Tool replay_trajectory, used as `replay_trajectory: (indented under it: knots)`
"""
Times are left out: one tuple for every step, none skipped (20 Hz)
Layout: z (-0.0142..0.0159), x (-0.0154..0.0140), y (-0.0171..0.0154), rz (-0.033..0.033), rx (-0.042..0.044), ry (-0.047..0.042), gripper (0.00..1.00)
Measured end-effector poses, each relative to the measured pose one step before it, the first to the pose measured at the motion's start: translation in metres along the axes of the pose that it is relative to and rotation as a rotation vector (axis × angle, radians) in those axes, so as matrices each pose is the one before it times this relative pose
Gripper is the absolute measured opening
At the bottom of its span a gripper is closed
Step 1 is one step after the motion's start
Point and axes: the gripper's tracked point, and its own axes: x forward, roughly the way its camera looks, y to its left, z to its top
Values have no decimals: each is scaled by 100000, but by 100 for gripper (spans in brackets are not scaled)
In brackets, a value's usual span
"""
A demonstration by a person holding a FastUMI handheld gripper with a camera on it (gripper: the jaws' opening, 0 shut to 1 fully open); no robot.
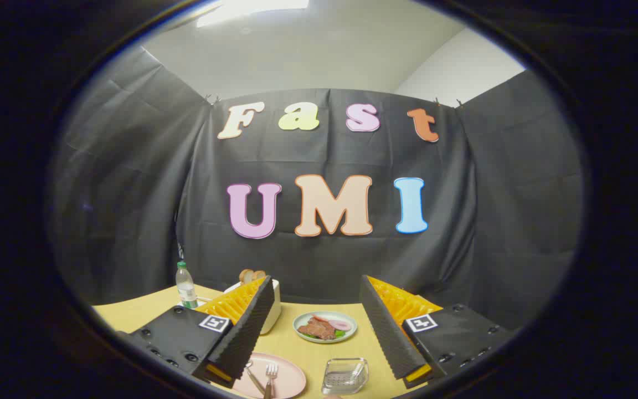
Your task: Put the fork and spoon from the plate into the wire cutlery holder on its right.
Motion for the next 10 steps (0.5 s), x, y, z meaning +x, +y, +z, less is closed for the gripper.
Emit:
replay_trajectory:
  knots:
    - [7,50,169,286,285,265,99]
    - [-196,187,-82,-148,-99,286,99]
    - [-5,60,-107,-184,-301,237,99]
    - [-107,46,-6,-30,-296,99,99]
    - [69,61,55,95,-253,124,99]
    - [-167,119,9,209,-163,3,99]
    - [-36,75,46,274,-313,187,99]
    - [-185,-61,-63,271,-217,305,99]
    - [-97,133,-29,314,-31,293,99]
    - [-127,51,18,347,-90,368,99]
